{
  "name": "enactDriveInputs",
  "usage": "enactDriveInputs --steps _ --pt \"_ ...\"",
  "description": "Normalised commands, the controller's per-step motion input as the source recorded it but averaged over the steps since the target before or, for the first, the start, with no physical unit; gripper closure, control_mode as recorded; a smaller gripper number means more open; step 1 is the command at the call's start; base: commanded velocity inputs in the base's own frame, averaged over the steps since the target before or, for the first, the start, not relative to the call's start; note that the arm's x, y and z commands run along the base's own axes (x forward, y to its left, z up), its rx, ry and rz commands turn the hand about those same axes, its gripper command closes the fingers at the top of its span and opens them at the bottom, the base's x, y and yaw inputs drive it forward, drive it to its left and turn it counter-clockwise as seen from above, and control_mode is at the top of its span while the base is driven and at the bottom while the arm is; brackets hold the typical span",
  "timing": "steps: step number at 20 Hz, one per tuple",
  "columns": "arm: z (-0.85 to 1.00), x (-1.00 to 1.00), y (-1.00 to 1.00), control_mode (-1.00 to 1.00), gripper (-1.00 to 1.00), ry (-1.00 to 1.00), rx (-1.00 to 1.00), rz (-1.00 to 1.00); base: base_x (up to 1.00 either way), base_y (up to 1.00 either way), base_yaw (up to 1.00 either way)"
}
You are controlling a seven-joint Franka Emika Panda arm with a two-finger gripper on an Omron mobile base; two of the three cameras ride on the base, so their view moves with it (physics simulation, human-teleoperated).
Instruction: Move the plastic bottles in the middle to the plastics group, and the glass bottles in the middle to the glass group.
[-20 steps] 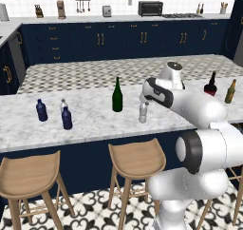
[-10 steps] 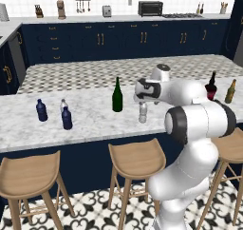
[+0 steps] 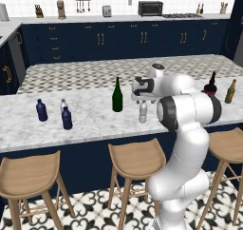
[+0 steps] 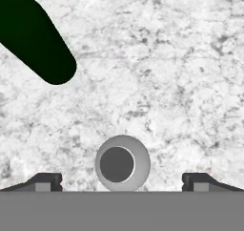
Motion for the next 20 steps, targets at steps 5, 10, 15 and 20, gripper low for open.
enactDriveInputs --steps 5,10,15,20 --pt "-0.27 0.09 -0.02 -1.0 -1.0 0.01 -0.02 0.0 0.0 0.0 0.0" --pt "-0.36 0.12 0.0 -1.0 -1.0 0.0 -0.03 0.0 0.0 0.0 0.0" --pt "-0.29 -0.08 0.0 -1.0 1.0 0.0 0.0 0.0 0.0 0.0 0.0" --pt "-0.2 -0.27 -0.04 -1.0 1.0 0.0 0.0 0.0 0.0 0.0 0.0"
